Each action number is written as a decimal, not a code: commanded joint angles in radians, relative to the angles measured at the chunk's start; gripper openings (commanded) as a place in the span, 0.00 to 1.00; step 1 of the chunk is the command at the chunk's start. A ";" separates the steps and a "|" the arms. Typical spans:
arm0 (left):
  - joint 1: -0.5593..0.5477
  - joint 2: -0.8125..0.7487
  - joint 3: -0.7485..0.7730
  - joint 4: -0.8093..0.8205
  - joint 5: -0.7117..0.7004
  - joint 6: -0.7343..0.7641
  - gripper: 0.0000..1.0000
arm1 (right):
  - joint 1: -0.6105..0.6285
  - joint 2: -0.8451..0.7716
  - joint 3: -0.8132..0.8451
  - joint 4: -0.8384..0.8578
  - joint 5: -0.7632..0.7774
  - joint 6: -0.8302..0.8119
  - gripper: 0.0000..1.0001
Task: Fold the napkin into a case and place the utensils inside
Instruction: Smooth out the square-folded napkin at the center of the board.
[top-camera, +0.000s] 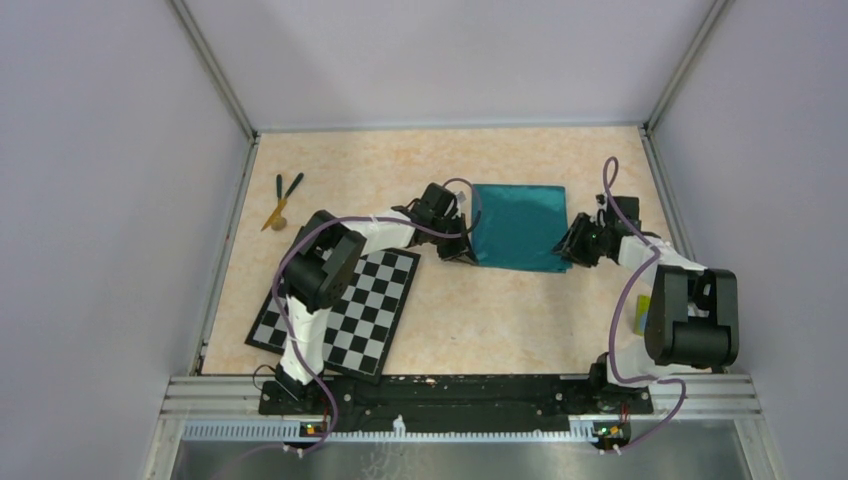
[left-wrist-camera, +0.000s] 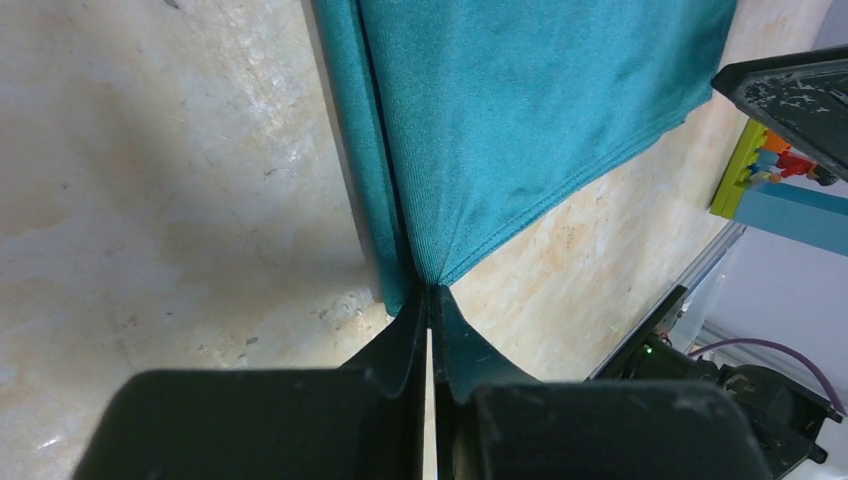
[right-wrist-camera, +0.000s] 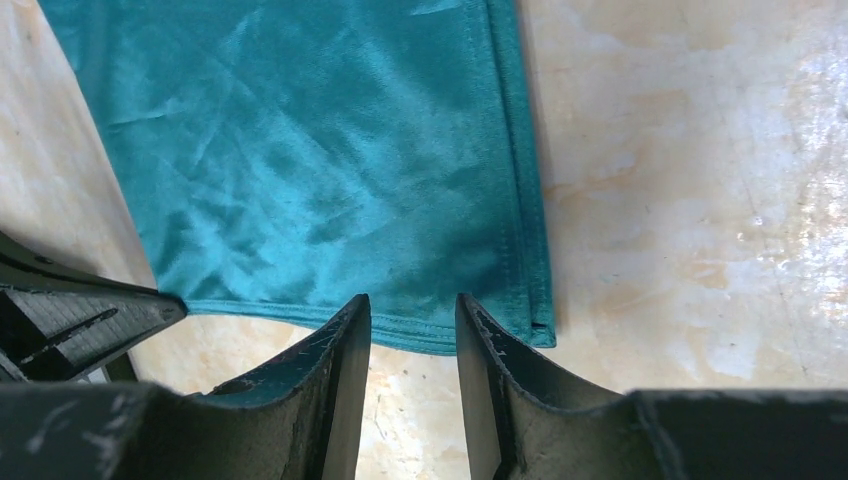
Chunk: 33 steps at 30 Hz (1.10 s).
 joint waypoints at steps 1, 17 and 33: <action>0.002 -0.090 0.007 0.012 0.024 0.017 0.03 | 0.011 -0.038 0.049 0.005 0.014 -0.023 0.37; 0.020 -0.061 -0.056 0.020 -0.017 0.036 0.05 | 0.082 -0.029 0.061 0.037 -0.059 -0.027 0.44; 0.033 -0.015 -0.084 0.077 0.041 0.019 0.04 | 0.359 0.401 0.299 0.598 -0.377 0.397 0.80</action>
